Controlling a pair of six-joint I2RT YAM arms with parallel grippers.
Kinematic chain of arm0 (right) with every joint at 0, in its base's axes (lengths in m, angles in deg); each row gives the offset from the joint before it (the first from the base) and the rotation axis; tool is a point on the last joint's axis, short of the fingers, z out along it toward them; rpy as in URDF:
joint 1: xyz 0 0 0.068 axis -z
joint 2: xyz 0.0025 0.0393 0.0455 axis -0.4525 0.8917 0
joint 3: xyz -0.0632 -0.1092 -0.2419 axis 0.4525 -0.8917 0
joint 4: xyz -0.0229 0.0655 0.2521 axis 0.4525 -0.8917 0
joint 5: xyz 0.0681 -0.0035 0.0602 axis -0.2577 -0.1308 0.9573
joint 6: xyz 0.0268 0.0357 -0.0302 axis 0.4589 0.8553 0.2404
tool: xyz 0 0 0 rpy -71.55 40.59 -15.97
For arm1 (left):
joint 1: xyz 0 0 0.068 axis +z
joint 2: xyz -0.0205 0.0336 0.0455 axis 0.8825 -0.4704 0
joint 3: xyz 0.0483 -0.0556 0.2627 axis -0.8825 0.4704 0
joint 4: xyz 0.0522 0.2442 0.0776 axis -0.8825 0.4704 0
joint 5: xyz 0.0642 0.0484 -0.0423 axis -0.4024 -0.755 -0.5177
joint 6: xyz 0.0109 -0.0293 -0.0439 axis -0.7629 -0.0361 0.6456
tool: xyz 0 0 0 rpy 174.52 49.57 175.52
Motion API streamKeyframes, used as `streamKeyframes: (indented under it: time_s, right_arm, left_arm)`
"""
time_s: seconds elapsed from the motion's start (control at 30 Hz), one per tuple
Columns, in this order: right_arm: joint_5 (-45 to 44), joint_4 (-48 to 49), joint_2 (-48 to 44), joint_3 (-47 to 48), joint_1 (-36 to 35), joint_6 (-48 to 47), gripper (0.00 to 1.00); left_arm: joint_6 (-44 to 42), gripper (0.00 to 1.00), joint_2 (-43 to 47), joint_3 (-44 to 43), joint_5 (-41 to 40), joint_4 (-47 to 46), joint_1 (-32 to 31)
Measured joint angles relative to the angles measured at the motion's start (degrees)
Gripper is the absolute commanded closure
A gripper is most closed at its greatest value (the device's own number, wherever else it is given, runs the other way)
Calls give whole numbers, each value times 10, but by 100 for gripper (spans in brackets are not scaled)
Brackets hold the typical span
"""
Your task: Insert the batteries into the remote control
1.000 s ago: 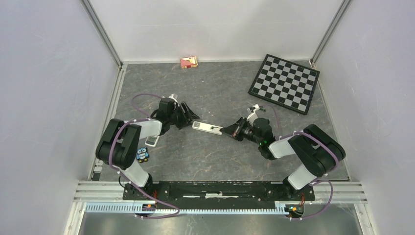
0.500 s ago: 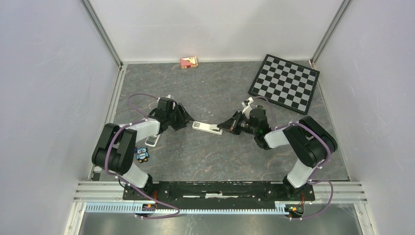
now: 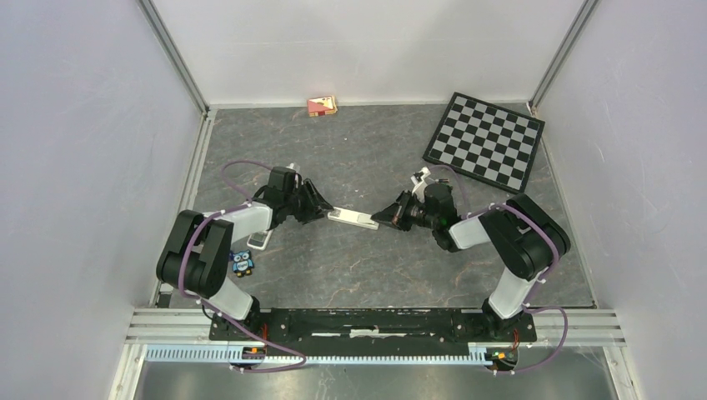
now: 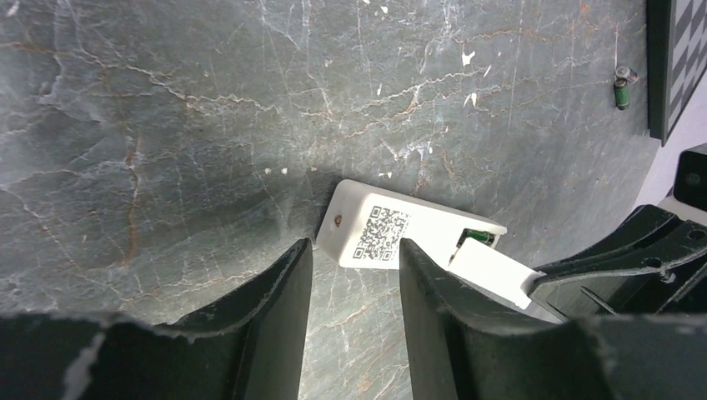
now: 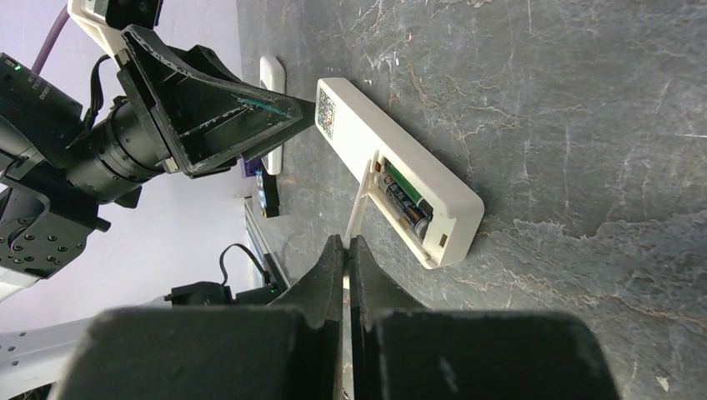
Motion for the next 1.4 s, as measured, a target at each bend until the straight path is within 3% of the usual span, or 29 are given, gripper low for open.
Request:
streamKeyframes:
  time_s: [0.47,0.83,1.17,1.4]
  right_arm:
    - [-5,-9,3,1,7,-5,100]
    - [-2,-73,16,22,10,-8,99]
    - [-7,-141,16,53,11,-40,78]
    - [-11,-170,6,63,11,-54,70]
  left_arm:
    - [0,54,-7,0,23,-2,0]
    - [0,57,-14,0,29,-3,0]
    - [0,55,-14,1,33,-10,0]
    - [0,54,-14,1,33,-9,0]
